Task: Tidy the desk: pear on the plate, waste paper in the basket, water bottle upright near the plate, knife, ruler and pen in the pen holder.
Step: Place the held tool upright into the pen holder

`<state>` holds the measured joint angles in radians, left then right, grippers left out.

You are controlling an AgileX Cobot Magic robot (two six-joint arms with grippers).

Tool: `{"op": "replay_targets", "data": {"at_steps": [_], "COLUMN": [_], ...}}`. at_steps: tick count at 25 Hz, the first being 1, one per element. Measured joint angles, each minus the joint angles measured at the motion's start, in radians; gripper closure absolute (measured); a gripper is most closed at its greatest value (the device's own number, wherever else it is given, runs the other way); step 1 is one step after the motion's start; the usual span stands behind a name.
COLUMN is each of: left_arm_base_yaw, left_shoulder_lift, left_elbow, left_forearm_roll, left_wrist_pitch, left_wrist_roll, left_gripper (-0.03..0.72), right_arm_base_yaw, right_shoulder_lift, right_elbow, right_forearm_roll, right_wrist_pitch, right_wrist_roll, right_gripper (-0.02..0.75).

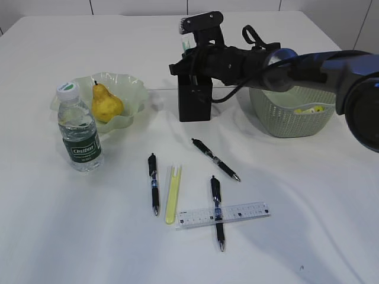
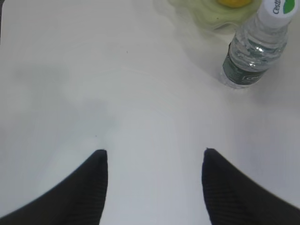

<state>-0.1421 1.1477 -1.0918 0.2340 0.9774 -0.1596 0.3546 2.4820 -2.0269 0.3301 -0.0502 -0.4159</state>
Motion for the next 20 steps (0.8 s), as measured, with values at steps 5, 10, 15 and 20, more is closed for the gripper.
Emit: {"op": "replay_targets", "data": {"at_steps": [5,10,15,20], "left_arm_base_yaw": [0.000,0.000,0.000,0.000], "left_shoulder_lift": [0.000,0.000,0.000,0.011], "left_elbow": [0.000,0.000,0.000,0.000], "left_forearm_roll": [0.002,0.003,0.007,0.007], "left_wrist_pitch": [-0.002,-0.003,-0.005,-0.005], "left_wrist_roll": [0.000,0.000,0.000,0.000], "left_gripper": [0.241,0.241,0.242,0.241], "right_arm_base_yaw": [0.008,0.012,0.012,0.012], "right_shoulder_lift": [0.000,-0.002,-0.016,-0.025], "right_elbow": [0.010,0.062,0.148,0.161], "right_forearm_roll": [0.000,0.000,0.002,0.002], "right_wrist_pitch": [-0.031,-0.101,-0.200,-0.218], "right_wrist_roll": [0.000,0.000,0.000,0.000], "right_gripper": [0.601,0.601,0.601,0.601]}}
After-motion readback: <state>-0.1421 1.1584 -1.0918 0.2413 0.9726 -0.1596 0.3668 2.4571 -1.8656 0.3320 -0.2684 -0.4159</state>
